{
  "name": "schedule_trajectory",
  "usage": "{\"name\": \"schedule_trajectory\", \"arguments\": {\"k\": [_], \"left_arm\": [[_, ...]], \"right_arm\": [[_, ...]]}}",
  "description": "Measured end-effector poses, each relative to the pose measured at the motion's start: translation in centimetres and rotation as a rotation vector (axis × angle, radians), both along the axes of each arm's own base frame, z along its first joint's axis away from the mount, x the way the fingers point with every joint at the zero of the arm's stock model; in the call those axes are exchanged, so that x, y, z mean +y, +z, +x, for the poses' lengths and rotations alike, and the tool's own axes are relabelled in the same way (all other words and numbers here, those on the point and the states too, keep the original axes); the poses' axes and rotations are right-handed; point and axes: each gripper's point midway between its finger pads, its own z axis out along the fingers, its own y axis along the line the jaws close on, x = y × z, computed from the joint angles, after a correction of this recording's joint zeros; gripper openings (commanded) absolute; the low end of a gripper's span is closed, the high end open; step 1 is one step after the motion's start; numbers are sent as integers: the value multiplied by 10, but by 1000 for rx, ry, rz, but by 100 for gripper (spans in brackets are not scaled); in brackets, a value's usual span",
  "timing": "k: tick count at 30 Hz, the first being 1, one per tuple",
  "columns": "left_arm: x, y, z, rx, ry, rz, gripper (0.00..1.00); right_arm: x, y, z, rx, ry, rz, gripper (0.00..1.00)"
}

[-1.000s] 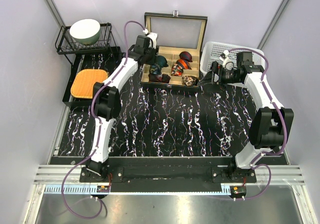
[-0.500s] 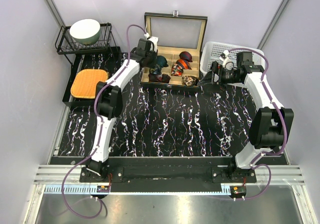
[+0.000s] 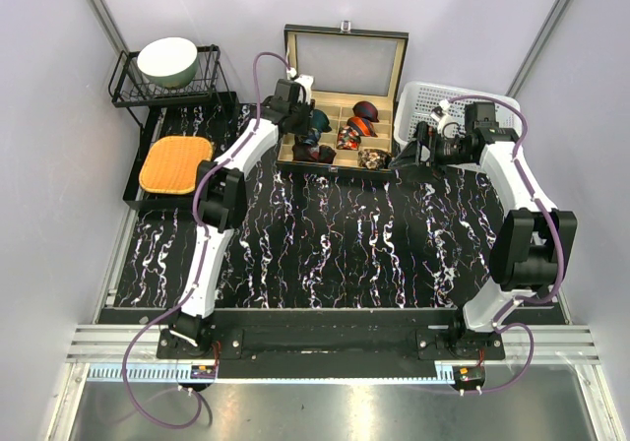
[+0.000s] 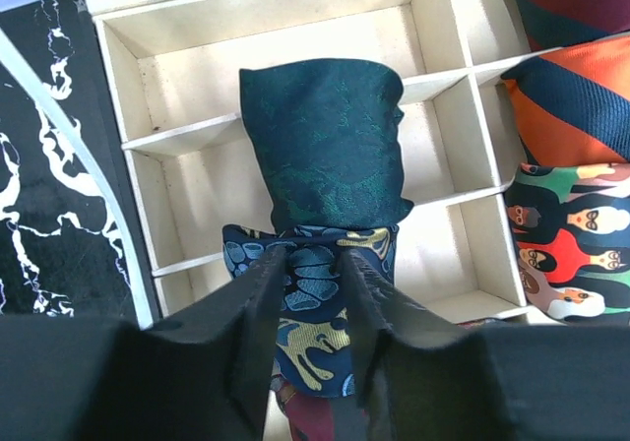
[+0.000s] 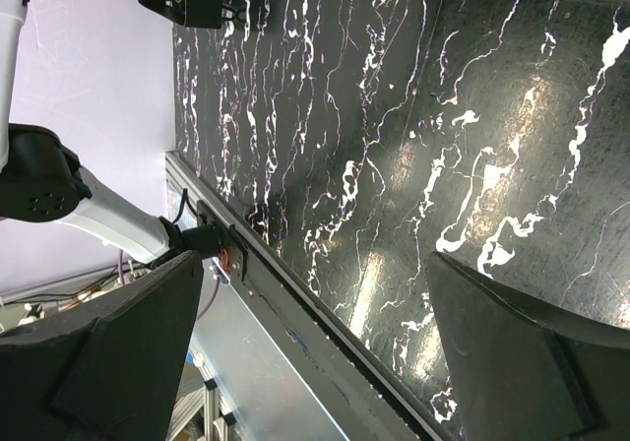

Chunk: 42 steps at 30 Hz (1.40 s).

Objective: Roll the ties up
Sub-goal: Place the tie in the storage box, then reset both arms

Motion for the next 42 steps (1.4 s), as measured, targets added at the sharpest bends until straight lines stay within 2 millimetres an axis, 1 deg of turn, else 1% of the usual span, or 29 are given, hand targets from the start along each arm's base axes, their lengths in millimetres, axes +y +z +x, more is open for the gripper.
{"name": "schedule_trajectory", "arguments": {"k": [1, 3, 4, 5, 7, 8, 10, 12, 15, 16, 17, 18, 19, 20, 21, 23, 25, 27, 30, 31, 32, 33, 35, 37, 38, 39, 42], "left_arm": [[0, 0, 0, 0, -2, 0, 55], [0, 0, 0, 0, -6, 0, 64], [1, 0, 0, 0, -5, 0, 71], [1, 1, -1, 2, -7, 3, 74], [3, 4, -5, 8, -17, 18, 84], [4, 8, -7, 7, -22, 25, 98], [8, 27, -14, -5, -39, 44, 99], [12, 61, -19, -49, -55, 56, 99], [19, 131, -35, -144, -81, 66, 99], [23, 156, -43, -181, -91, 67, 99], [25, 176, -51, -210, -98, 66, 99], [31, 203, -65, -244, -110, 68, 99], [35, 224, -79, -267, -121, 65, 99], [39, 239, -91, -284, -131, 57, 99], [43, 254, -109, -296, -146, 45, 99], [51, 268, -137, -297, -173, 22, 99], [66, 257, -170, -235, -176, 10, 99], [78, 236, -190, -161, -160, 15, 99], [97, 177, -218, -3, -127, 32, 99], [103, 152, -230, 60, -119, 42, 99], [107, 133, -242, 114, -116, 52, 99], [112, 107, -259, 183, -112, 64, 99], [120, 75, -288, 273, -107, 78, 99], [125, 58, -310, 317, -102, 82, 99], [127, 54, -319, 327, -98, 81, 99], [129, 51, -328, 330, -93, 77, 99], [131, 56, -334, 295, -82, 62, 99]], "right_arm": [[0, -1, 0, 1, 1, 0, 100], [0, -2, 1, 2, 3, -2, 100], [0, -2, 1, 0, 3, -2, 100], [0, -1, 2, -2, 5, -3, 100], [-1, 3, 4, -17, 8, -7, 100], [-2, 6, 7, -31, 10, -12, 100], [-4, 12, 12, -63, 14, -32, 100], [-8, 19, 19, -111, 11, -64, 100], [-19, 34, 32, -182, -12, -124, 100], [-22, 38, 35, -202, -22, -139, 100], [-26, 43, 40, -224, -36, -159, 100], [-30, 48, 45, -246, -51, -179, 100], [-34, 53, 49, -263, -68, -198, 100], [-38, 56, 51, -276, -80, -215, 100], [-41, 57, 52, -283, -90, -225, 100], [-49, 59, 50, -278, -111, -226, 100], [-57, 59, 46, -260, -127, -189, 100], [-66, 52, 36, -221, -141, -151, 100], [-77, 26, 17, -135, -156, -135, 100], [-76, 12, 6, -101, -147, -138, 100], [-75, 3, -2, -73, -137, -139, 100], [-73, -9, -11, -47, -123, -148, 100], [-72, -27, -29, -8, -104, -175, 100], [-73, -41, -43, -1, -88, -223, 100], [-75, -47, -52, -3, -80, -258, 100], [-76, -52, -59, -13, -69, -297, 100], [-71, -63, -79, -61, -9, -408, 100]]}}
